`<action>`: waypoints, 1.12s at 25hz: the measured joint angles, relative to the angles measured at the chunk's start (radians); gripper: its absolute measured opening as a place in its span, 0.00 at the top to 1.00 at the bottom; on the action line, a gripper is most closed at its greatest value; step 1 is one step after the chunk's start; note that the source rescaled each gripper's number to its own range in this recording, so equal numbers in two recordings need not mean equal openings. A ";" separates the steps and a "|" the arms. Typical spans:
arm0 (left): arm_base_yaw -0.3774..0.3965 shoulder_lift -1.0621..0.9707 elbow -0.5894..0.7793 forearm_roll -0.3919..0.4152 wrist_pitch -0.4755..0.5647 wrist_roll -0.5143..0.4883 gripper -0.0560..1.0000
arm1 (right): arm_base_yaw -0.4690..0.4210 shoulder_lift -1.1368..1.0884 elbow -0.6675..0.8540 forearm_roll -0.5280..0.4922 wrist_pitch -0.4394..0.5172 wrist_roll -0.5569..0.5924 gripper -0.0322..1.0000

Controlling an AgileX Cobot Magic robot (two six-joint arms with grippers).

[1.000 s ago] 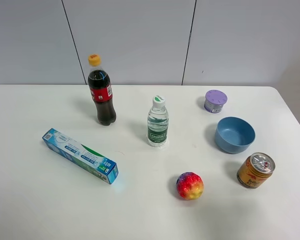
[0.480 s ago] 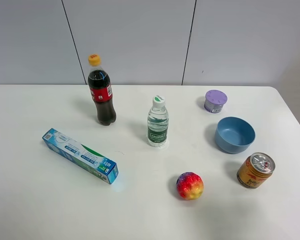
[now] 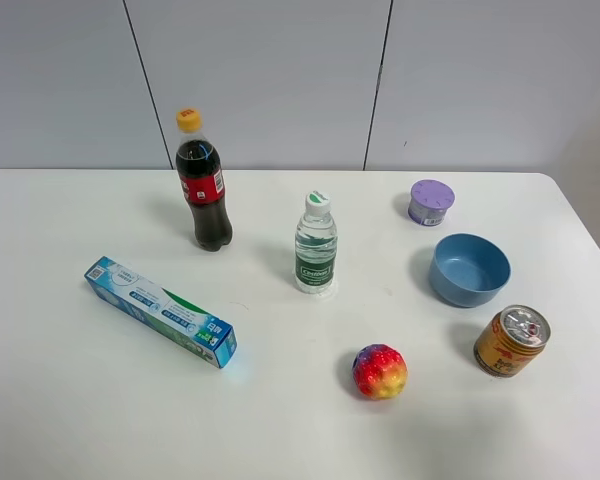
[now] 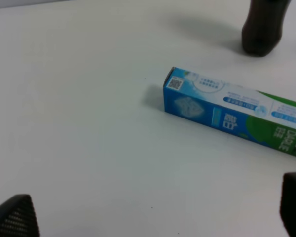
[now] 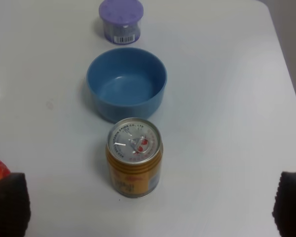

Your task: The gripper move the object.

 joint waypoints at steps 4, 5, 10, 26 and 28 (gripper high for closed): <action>0.000 0.000 0.000 0.000 0.000 0.000 0.00 | 0.000 0.000 0.000 -0.002 0.000 0.000 0.00; 0.000 0.000 0.000 0.000 0.000 0.000 0.00 | 0.000 0.000 0.000 -0.002 0.000 0.000 0.00; 0.000 0.000 0.000 0.000 0.000 0.000 0.00 | 0.000 0.000 0.000 -0.002 0.000 0.000 0.00; 0.000 0.000 0.000 0.000 0.000 0.000 0.00 | 0.000 0.000 0.000 -0.002 0.000 0.000 0.00; 0.000 0.000 0.000 0.000 0.000 0.000 0.00 | 0.000 0.000 0.000 -0.002 0.000 0.000 0.00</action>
